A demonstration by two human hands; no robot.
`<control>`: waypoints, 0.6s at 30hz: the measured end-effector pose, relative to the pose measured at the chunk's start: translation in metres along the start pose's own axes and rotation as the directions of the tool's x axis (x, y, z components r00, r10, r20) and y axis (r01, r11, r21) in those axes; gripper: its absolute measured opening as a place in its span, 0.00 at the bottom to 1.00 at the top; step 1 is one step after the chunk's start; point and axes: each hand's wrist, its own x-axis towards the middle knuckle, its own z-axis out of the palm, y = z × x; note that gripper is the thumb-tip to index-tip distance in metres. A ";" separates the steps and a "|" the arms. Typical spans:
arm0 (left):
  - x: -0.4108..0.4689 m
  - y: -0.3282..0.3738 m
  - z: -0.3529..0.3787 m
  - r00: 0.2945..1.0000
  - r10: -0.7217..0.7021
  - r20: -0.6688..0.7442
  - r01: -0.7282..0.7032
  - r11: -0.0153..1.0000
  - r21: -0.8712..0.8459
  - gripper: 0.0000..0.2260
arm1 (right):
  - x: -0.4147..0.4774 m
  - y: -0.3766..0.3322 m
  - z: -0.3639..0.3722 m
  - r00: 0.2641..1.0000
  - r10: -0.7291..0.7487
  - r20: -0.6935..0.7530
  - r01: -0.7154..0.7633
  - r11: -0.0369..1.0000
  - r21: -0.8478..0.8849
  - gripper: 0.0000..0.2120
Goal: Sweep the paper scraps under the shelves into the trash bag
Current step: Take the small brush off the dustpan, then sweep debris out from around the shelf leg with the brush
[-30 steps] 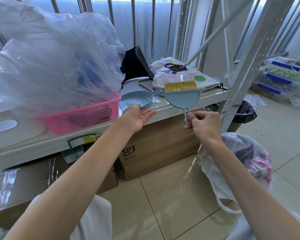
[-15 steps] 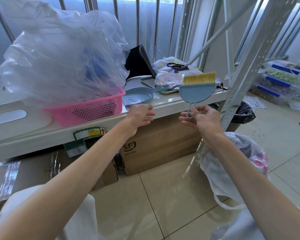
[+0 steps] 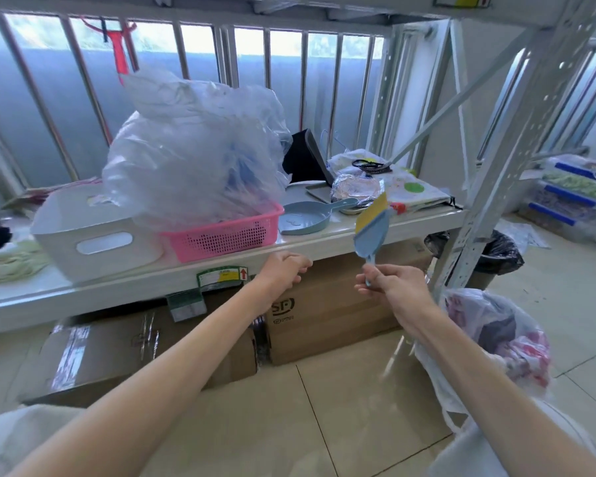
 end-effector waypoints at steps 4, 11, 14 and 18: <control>-0.014 -0.018 -0.024 0.997 -0.014 -0.073 0.018 0.999 0.045 0.12 | -0.029 0.010 0.034 0.996 0.007 0.091 -0.006 1.000 -0.018 0.05; -0.049 -0.055 -0.078 0.968 -0.026 -0.248 0.054 0.993 0.108 0.02 | -0.074 0.020 0.101 0.980 0.015 0.197 -0.007 0.999 -0.040 0.03; -0.064 -0.067 -0.108 0.951 -0.044 -0.306 0.079 0.991 0.104 0.01 | -0.094 0.031 0.129 0.967 0.066 0.244 -0.056 0.997 -0.049 0.04; -0.089 -0.082 -0.152 0.920 -0.044 -0.389 0.112 0.982 0.153 0.05 | -0.121 0.051 0.167 0.942 0.142 0.305 -0.113 0.988 -0.109 0.07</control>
